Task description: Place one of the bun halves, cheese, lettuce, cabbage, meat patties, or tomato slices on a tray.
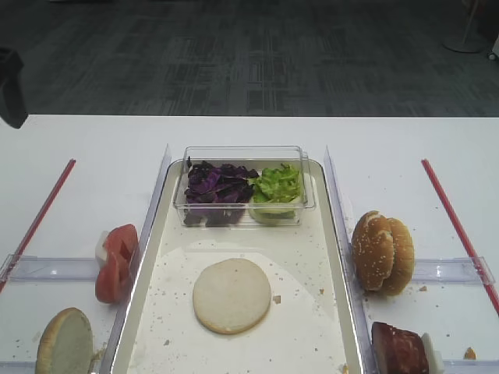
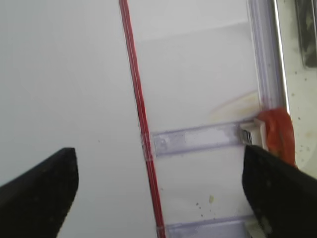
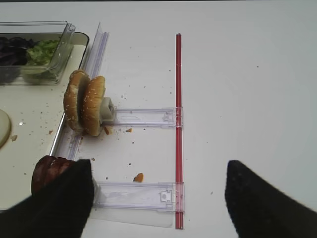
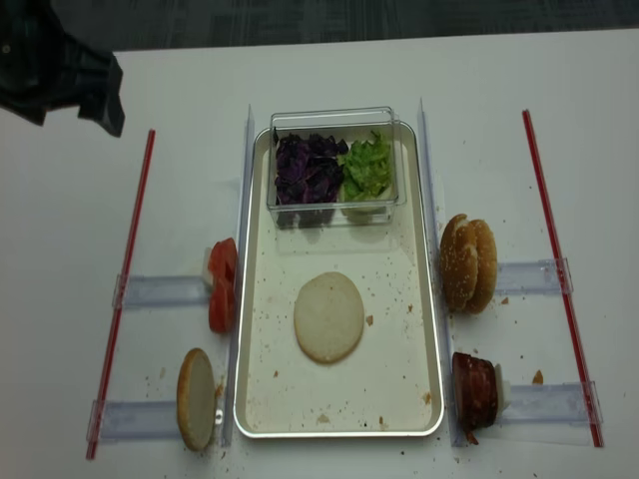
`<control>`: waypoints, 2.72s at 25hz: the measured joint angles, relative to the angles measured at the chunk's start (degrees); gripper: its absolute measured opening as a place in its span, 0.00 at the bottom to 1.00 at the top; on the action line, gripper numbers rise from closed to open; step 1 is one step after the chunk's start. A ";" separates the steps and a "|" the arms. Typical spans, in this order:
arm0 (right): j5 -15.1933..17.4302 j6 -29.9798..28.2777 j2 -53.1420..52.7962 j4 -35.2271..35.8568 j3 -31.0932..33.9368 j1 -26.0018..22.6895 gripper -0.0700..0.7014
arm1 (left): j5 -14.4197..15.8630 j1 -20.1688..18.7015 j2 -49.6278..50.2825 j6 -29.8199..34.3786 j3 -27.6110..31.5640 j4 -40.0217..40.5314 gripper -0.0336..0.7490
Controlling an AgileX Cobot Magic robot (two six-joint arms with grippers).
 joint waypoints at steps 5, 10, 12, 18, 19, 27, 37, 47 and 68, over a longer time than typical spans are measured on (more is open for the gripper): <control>0.00 0.00 0.00 0.00 0.00 0.00 0.83 | 0.22 0.00 -8.13 -0.28 8.70 0.00 0.83; 0.00 0.00 0.00 0.00 0.00 0.00 0.83 | 0.33 0.00 -16.86 -1.25 17.25 0.00 0.83; 0.00 0.00 0.00 0.00 0.00 0.00 0.83 | 0.33 0.00 -20.40 -1.47 20.43 0.00 0.83; 0.00 0.00 0.00 0.00 0.00 0.00 0.83 | 0.44 0.00 -32.90 -2.57 30.01 -0.41 0.83; 0.00 0.00 0.00 0.00 0.00 0.00 0.83 | 0.44 0.00 -34.80 -2.70 31.56 -0.91 0.83; 0.00 0.00 0.00 0.00 0.00 0.00 0.83 | 1.00 0.00 -52.88 -3.01 43.04 -1.21 0.83; 0.00 0.00 0.00 0.00 0.00 0.00 0.83 | 1.77 0.10 -73.97 -3.14 51.75 -2.06 0.83; 0.00 0.00 0.00 0.00 0.00 0.00 0.83 | 0.60 0.20 -86.98 -5.52 52.20 -2.09 0.83; 0.00 -0.22 0.00 0.09 0.00 0.00 0.83 | -2.57 0.20 -89.43 -7.27 54.16 -0.91 0.83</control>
